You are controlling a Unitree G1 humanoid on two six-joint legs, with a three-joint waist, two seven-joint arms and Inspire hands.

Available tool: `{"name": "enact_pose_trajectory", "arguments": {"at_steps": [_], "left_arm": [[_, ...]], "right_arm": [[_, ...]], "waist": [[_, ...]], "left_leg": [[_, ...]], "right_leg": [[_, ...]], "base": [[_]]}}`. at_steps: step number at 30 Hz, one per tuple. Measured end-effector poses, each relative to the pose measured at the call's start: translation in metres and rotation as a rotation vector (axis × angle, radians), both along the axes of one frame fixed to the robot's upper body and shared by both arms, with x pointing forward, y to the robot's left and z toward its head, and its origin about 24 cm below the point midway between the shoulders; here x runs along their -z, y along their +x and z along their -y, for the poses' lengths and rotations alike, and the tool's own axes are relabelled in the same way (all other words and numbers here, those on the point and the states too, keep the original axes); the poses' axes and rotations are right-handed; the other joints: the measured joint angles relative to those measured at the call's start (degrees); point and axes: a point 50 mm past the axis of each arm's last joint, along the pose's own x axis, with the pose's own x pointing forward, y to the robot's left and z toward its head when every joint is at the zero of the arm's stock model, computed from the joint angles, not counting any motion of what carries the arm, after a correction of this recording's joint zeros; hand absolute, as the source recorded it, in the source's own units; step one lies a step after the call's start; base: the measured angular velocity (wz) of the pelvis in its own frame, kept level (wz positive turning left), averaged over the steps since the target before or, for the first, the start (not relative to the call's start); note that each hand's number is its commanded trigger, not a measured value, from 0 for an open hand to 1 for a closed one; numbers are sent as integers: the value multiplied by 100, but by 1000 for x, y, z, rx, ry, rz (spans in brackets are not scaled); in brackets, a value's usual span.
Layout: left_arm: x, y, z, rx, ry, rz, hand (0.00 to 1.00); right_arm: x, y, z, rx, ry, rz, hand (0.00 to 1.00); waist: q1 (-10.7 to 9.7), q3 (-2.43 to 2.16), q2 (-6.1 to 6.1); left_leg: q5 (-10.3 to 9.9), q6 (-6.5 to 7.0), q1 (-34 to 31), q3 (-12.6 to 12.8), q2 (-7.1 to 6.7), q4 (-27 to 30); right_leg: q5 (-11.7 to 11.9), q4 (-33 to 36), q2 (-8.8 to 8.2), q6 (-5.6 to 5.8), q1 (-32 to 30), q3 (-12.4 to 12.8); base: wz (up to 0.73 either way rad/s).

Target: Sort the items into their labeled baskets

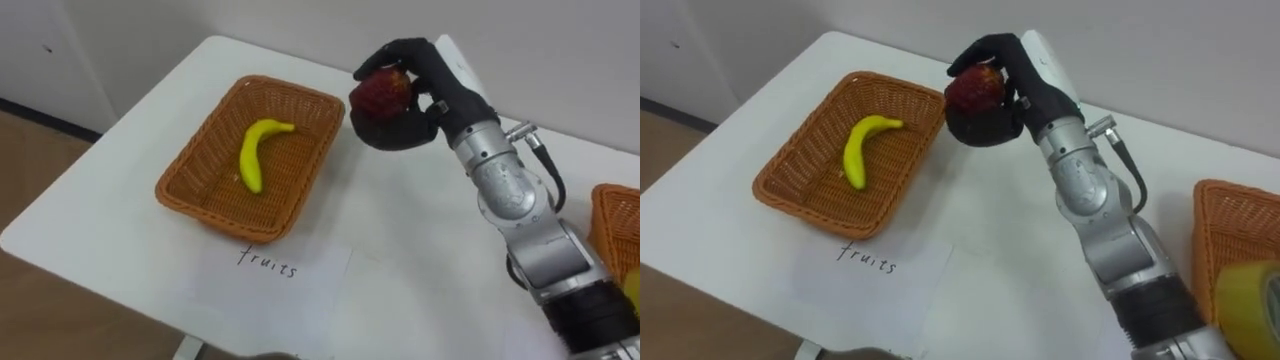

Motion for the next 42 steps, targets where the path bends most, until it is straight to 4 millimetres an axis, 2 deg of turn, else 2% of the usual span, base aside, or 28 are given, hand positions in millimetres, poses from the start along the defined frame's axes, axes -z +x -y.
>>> {"name": "enact_pose_trajectory", "arguments": {"at_steps": [4, 6, 10, 15, 20, 26, 32, 33, 34, 35, 36, 42], "left_arm": [[-1, -2, 1, 0, -1, 8, 0], [-2, -1, 1, -1, -1, 17, 0], [-2, -1, 1, -1, -1, 21, 0], [-2, 0, 1, 9, 3, 19, 0], [-2, 5, 2, 31, 12, 13, 0], [-3, 9, 2, 35, 13, 20, 0], [-3, 13, 2, 44, 16, 28, 0], [-3, 13, 2, 48, 17, 27, 0], [-3, 13, 2, 49, 17, 27, 0], [-3, 13, 2, 51, 17, 27, 0], [-3, 13, 2, 51, 14, 27, 0], [-4, 7, 3, 52, 2, 20, 0]], "right_arm": [[4, -2, -10, -32, -2, -25, 100], [4, -2, -10, -31, -2, -27, 100], [3, -1, -14, -40, 13, -27, 100], [9, -5, -26, -88, -9, -46, 100], [14, -7, -32, -108, -37, -63, 100], [35, -8, -36, -109, -104, -131, 100], [39, -4, -37, -99, -126, -145, 100], [40, -2, -38, -95, -126, -152, 88], [40, 0, -39, -94, -127, -156, 67], [40, 2, -39, -91, -130, -160, 24], [40, 2, -39, -89, -131, -160, 0], [40, 2, -42, -93, -126, -159, 0]], "waist": [[123, -6, -9], [155, -12, -17], [280, -12, -19], [334, 6, -7], [404, 18, -13], [517, 29, -37], [646, 40, -65], [647, 44, -72], [649, 45, -77], [652, 50, -88], [665, 58, -100], [671, 64, -107]], "left_leg": [[2, -3, -7, -20, -4, 36], [2, -3, -37, -116, -18, 68], [3, -2, -38, -128, -21, 70], [3, -1, -46, -248, -35, 68], [2, -1, -120, -298, -52, 65], [2, -1, -171, -349, -86, 62], [3, 1, -216, -329, -88, 63], [3, 1, -216, -328, -89, 64], [3, 1, -217, -329, -89, 64], [3, 1, -218, -332, -90, 64], [3, 1, -224, -333, -90, 64], [3, 2, -233, -331, -89, 62]], "right_leg": [[0, 5, -7, 0, 21, -145], [0, 5, -22, 0, 28, -249], [0, 0, -32, 1, 34, -308], [-3, -9, -46, 5, 69, -452], [-3, -9, -44, 6, 14, -461], [-4, -8, -38, 6, -23, -459], [-4, -9, -48, 7, -80, -456], [-4, -9, -49, 7, -77, -456], [-4, -9, -49, 7, -75, -457], [-4, -9, -49, 7, -73, -457], [-4, -9, -49, 7, -74, -461], [-5, -9, -44, 8, -77, -459]], "base": [[9], [20], [5], [9], [4], [4], [-1], [0], [0], [4], [3], [0]]}}
